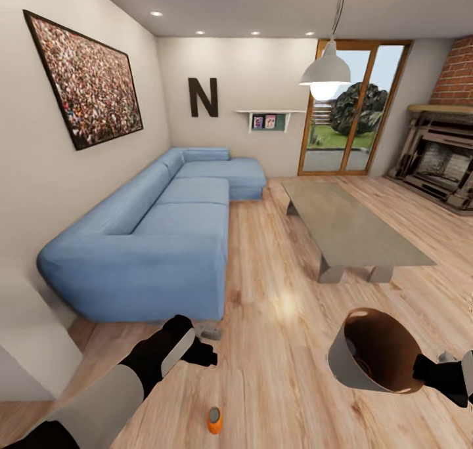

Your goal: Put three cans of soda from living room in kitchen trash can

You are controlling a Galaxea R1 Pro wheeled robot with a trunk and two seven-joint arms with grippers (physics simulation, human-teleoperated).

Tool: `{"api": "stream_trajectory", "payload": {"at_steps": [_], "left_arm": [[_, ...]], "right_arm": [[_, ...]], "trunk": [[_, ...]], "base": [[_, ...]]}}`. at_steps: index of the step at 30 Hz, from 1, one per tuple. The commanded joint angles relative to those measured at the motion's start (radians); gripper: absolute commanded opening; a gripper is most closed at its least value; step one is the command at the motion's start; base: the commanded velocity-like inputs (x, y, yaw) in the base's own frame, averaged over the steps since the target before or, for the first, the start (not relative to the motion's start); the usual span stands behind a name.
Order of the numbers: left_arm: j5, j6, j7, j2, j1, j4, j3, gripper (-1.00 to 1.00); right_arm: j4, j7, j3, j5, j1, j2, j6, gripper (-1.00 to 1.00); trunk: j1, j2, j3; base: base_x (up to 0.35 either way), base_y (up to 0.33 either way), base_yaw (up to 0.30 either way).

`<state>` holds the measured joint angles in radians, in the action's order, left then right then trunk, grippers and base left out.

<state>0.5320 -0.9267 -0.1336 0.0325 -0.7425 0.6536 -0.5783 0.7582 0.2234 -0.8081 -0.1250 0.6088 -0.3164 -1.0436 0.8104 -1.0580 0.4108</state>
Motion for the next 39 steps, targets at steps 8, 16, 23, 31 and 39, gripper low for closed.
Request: {"api": "stream_trajectory", "payload": {"at_steps": [8,16,23,31,39], "left_arm": [[-0.001,0.000,0.000,0.000,0.000,0.000,-0.008,1.00],[0.000,0.000,0.001,-0.001,0.000,0.002,-0.009,1.00],[0.000,0.000,0.000,-0.001,0.001,0.003,-0.010,1.00],[0.000,0.000,0.000,0.000,0.002,0.003,-0.010,1.00],[0.000,0.000,0.000,0.000,0.001,0.003,-0.011,1.00]], "right_arm": [[0.001,-0.007,-0.104,0.041,-0.005,-0.001,-0.004,-1.00],[0.001,-0.008,-0.117,0.039,-0.006,-0.002,-0.004,-1.00],[0.001,-0.009,-0.118,0.039,-0.006,-0.004,-0.004,-1.00],[0.001,-0.009,-0.119,0.039,-0.006,-0.005,-0.004,-1.00],[0.001,-0.009,-0.120,0.039,-0.006,-0.006,-0.004,-1.00]], "trunk": [[0.000,0.000,0.000],[0.000,0.000,0.000],[0.000,0.000,-0.001],[0.000,0.000,-0.004],[0.000,0.000,-0.007]], "base": [[0.313,0.127,-0.246],[0.178,0.172,-0.287],[0.025,0.025,-0.294],[0.002,0.002,-0.295],[0.000,0.000,-0.295]]}}
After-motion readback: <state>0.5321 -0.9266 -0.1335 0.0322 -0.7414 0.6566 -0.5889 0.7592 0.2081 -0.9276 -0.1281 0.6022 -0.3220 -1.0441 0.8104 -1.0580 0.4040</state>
